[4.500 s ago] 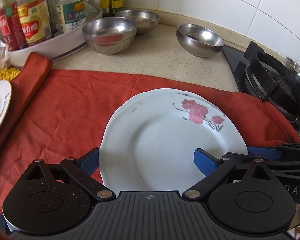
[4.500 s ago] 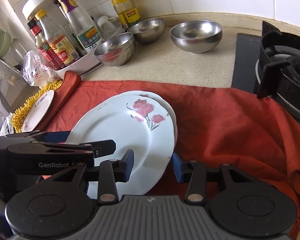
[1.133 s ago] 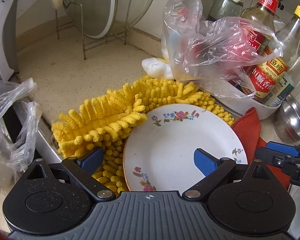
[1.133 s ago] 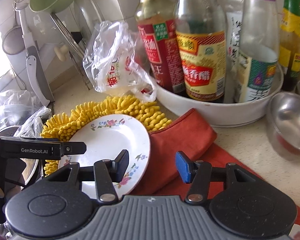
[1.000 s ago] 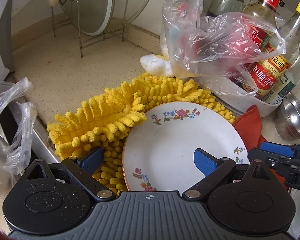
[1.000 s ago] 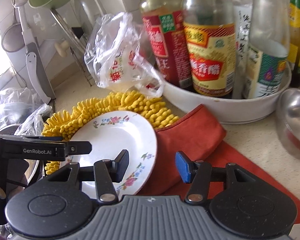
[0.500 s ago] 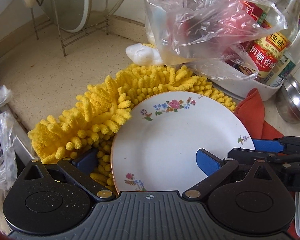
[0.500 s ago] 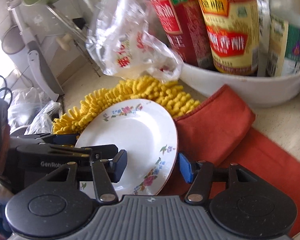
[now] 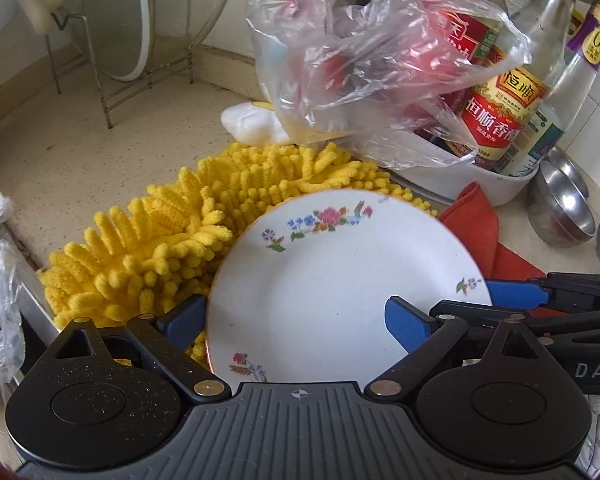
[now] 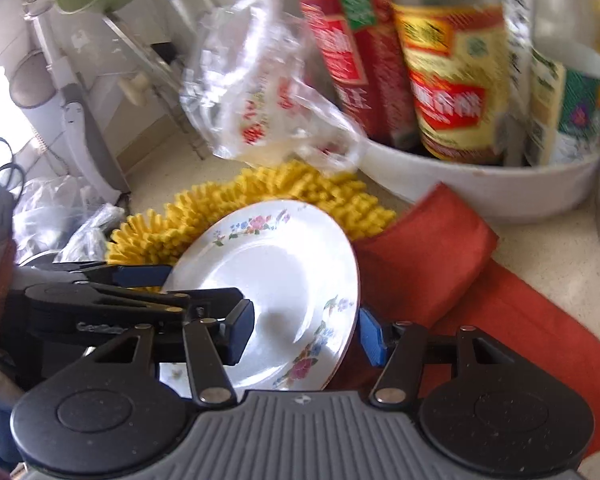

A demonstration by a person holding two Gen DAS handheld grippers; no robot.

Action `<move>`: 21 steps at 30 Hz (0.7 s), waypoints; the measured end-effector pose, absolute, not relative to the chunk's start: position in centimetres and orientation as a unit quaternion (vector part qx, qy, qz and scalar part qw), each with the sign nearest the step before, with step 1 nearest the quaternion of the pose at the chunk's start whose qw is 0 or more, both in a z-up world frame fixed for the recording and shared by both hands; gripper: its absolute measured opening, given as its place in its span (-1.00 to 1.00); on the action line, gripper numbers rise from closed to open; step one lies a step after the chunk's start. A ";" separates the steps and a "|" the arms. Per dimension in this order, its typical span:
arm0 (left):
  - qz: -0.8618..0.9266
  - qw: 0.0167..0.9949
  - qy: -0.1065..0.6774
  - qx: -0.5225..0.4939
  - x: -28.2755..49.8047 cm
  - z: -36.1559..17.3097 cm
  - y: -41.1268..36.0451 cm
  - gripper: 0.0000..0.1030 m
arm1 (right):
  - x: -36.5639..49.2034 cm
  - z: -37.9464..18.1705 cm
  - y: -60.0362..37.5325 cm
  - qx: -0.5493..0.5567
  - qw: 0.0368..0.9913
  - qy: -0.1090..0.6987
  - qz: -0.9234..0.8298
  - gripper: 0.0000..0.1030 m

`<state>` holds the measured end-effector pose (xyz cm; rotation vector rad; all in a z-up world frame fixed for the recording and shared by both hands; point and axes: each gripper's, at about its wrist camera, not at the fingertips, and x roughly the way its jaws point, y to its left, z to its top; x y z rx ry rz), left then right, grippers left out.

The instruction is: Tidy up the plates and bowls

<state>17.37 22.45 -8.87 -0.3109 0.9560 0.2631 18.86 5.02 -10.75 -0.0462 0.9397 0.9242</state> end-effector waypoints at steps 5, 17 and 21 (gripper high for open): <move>0.114 0.867 0.473 -0.107 18.1 -10.0 21.5 0.97 | 19.3 -11.3 4.4 -0.029 0.801 0.441 0.403 0.01; 0.121 0.876 0.454 -0.109 17.5 -10.1 21.4 0.91 | 18.2 -12.0 4.6 -0.015 0.801 0.436 0.409 -0.26; 0.142 0.869 0.456 -0.130 17.3 -9.4 21.0 0.93 | 17.9 -11.2 4.0 0.003 0.801 0.435 0.411 -0.27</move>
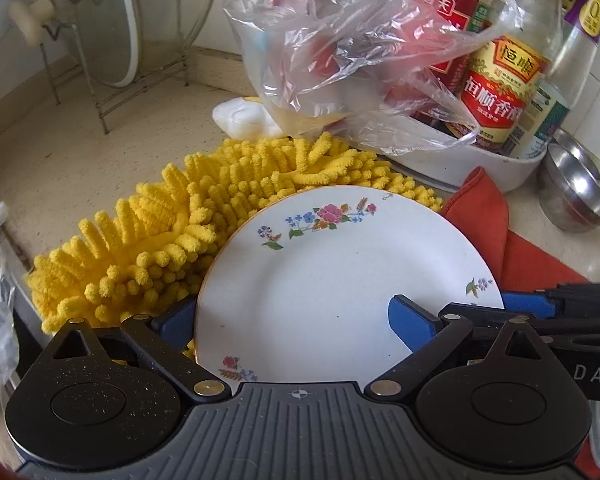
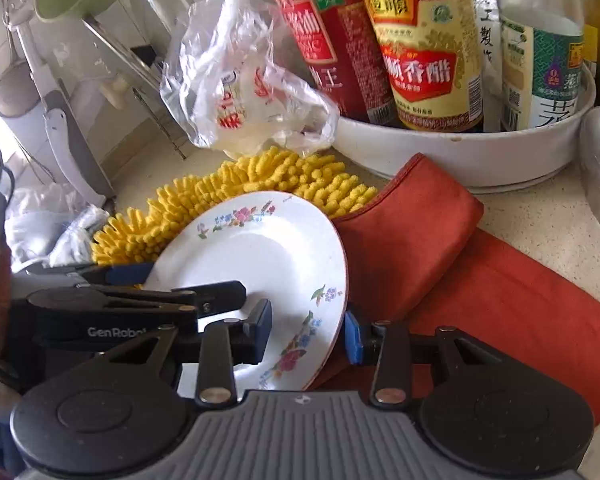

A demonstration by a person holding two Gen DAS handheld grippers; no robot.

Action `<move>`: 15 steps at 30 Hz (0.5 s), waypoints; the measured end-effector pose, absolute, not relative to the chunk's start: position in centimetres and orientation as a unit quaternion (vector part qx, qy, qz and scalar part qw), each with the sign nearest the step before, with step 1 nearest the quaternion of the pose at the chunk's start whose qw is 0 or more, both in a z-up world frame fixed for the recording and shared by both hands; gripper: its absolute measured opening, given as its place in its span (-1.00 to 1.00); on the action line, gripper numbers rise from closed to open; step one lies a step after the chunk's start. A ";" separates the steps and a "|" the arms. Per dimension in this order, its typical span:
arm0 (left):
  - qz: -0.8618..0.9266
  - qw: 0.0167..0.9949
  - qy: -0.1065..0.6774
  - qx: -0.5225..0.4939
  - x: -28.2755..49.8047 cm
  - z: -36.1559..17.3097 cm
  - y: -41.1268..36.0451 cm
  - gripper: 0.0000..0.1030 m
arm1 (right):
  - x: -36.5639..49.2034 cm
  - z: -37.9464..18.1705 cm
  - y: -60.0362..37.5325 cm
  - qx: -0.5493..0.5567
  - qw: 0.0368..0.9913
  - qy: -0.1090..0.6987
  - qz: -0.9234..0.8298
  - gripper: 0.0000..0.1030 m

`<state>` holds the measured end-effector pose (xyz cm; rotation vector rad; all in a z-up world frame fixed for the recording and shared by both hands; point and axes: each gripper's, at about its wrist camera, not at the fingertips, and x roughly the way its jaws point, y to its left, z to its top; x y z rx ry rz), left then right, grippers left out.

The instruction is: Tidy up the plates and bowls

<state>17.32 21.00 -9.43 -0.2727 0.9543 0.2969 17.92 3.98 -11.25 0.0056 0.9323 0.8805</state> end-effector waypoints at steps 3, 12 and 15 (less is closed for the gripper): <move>0.133 0.876 0.444 -0.130 16.8 -8.5 19.9 0.93 | 17.8 -10.3 2.6 0.020 0.813 0.414 0.409 -0.27; 0.121 0.875 0.459 -0.097 17.3 -10.2 17.0 0.95 | 18.4 -12.8 0.3 0.021 0.808 0.444 0.387 -0.28; 0.120 0.876 0.457 -0.100 17.3 -10.6 17.3 1.00 | 18.3 -12.8 0.3 0.018 0.807 0.444 0.388 -0.27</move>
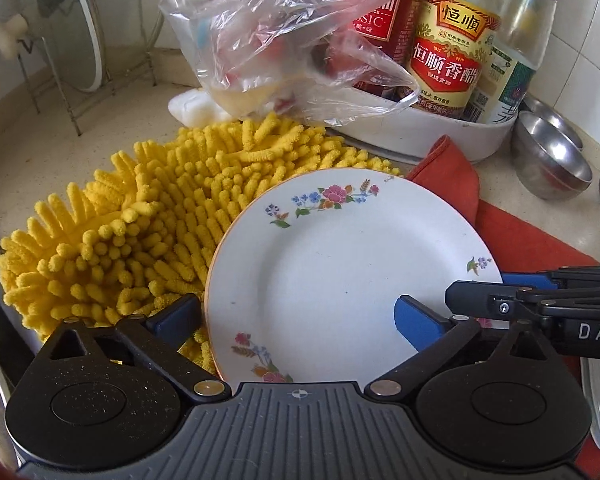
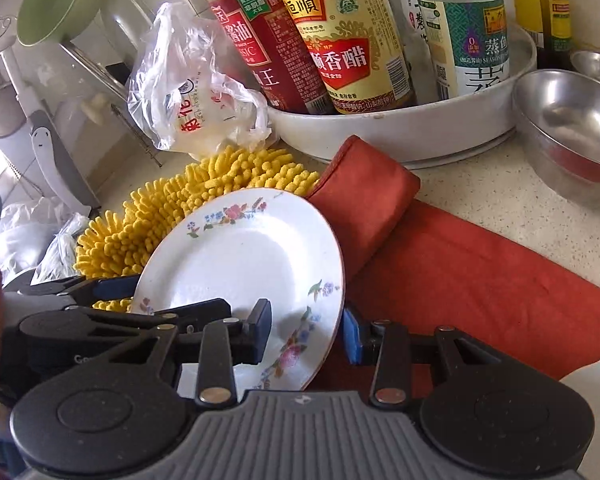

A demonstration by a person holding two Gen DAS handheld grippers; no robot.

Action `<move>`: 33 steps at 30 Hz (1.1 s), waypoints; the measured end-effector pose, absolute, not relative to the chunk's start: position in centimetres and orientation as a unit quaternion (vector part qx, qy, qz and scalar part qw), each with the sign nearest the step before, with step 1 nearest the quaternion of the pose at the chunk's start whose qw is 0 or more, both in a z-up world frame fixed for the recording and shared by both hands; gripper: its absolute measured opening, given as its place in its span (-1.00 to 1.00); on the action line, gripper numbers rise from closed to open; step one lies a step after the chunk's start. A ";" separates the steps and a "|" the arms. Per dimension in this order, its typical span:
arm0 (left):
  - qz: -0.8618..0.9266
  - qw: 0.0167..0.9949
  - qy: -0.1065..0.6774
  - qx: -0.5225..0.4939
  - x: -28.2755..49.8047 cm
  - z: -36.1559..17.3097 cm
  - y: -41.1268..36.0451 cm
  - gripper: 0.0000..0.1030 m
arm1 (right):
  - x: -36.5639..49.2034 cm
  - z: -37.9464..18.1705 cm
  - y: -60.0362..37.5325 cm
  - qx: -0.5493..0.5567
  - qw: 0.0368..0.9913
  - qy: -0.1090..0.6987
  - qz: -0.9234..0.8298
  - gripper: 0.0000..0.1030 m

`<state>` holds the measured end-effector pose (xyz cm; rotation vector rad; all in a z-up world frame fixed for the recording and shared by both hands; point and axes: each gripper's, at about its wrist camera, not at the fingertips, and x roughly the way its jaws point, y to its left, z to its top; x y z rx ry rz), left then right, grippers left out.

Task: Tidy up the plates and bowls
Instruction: 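Lift the floral-rimmed plate off the yellow mop with the left gripper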

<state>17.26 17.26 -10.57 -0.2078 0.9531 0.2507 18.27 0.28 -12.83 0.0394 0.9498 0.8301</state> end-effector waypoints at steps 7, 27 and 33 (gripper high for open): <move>0.121 0.880 0.448 -0.101 16.8 -10.3 17.0 0.90 | 17.6 -12.9 0.3 0.012 0.812 0.438 0.385 -0.31; 0.150 0.890 0.418 -0.101 17.3 -6.5 17.0 0.91 | 17.4 -10.3 -0.3 0.030 0.821 0.408 0.398 -0.32; 0.155 0.897 0.403 -0.097 17.2 -5.4 16.7 0.92 | 17.1 -9.6 -0.6 0.033 0.824 0.396 0.404 -0.32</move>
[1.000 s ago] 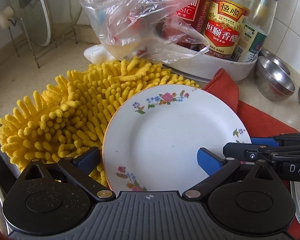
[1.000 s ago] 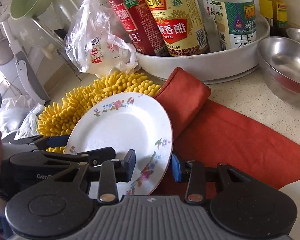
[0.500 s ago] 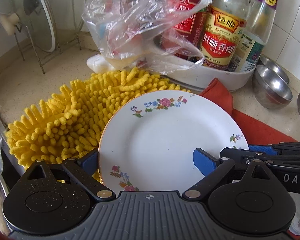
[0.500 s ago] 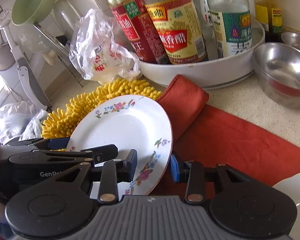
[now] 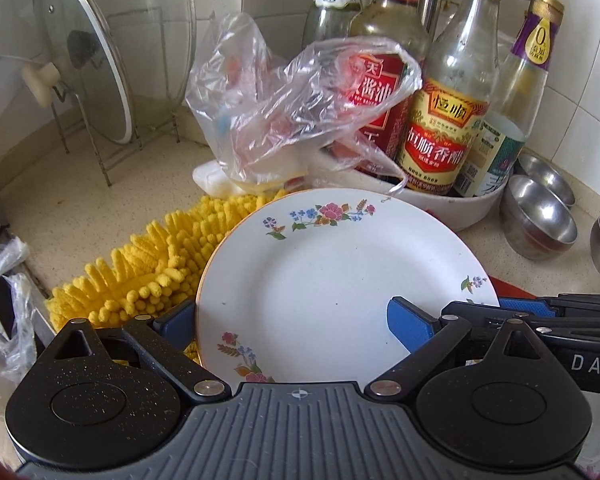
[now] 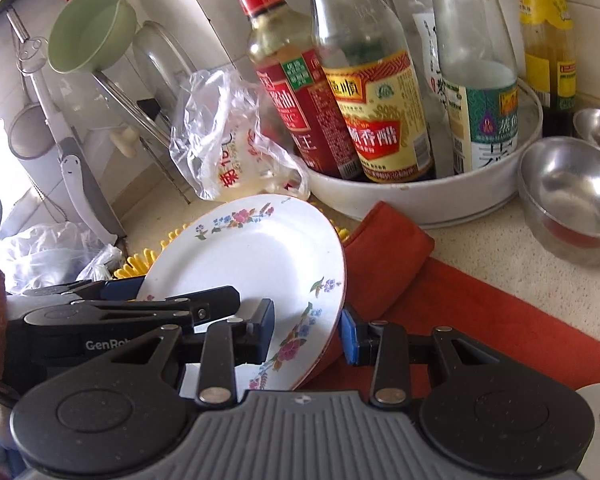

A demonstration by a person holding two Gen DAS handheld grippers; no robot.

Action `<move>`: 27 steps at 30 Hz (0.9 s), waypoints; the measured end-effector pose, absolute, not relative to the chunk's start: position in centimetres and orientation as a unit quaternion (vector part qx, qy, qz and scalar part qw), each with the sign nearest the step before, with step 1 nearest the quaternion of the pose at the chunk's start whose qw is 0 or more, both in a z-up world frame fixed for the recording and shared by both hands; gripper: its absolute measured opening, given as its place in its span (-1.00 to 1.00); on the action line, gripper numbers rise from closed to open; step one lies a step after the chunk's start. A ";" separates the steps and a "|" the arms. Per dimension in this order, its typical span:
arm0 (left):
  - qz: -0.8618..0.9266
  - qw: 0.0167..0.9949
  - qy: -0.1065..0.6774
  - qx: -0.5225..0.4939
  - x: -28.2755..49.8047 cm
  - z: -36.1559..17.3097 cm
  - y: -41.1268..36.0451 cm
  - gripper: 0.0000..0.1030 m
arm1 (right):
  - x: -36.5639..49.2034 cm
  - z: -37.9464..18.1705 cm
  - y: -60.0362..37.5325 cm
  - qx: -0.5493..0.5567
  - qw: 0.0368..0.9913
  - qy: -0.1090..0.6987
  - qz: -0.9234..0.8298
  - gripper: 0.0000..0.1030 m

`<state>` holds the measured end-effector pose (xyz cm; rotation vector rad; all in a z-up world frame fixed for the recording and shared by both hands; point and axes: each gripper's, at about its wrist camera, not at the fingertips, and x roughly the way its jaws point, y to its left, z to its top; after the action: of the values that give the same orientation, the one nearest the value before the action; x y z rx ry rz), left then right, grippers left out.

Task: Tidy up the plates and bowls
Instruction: 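Lift the floral-rimmed plate off the yellow mop with the left gripper, then carry the floral-rimmed plate over the red cloth and lower it onto the stacked plates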

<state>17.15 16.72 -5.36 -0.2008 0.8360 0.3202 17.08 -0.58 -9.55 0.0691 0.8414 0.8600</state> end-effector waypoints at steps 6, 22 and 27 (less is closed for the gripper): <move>0.149 0.901 0.397 -0.091 17.4 -4.7 15.7 0.92 | 16.9 -9.1 -1.7 0.037 0.830 0.388 0.400 -0.32; 0.118 0.917 0.374 -0.072 17.9 -2.9 12.0 0.93 | 15.7 -7.3 -6.1 0.055 0.851 0.358 0.379 -0.31; 0.102 0.922 0.369 -0.064 18.1 -2.4 10.4 0.94 | 15.1 -6.9 -8.0 0.063 0.859 0.350 0.368 -0.31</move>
<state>18.10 10.37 -2.42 -0.1306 0.7569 0.2105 15.13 -8.02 -6.90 0.1316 0.7357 0.7718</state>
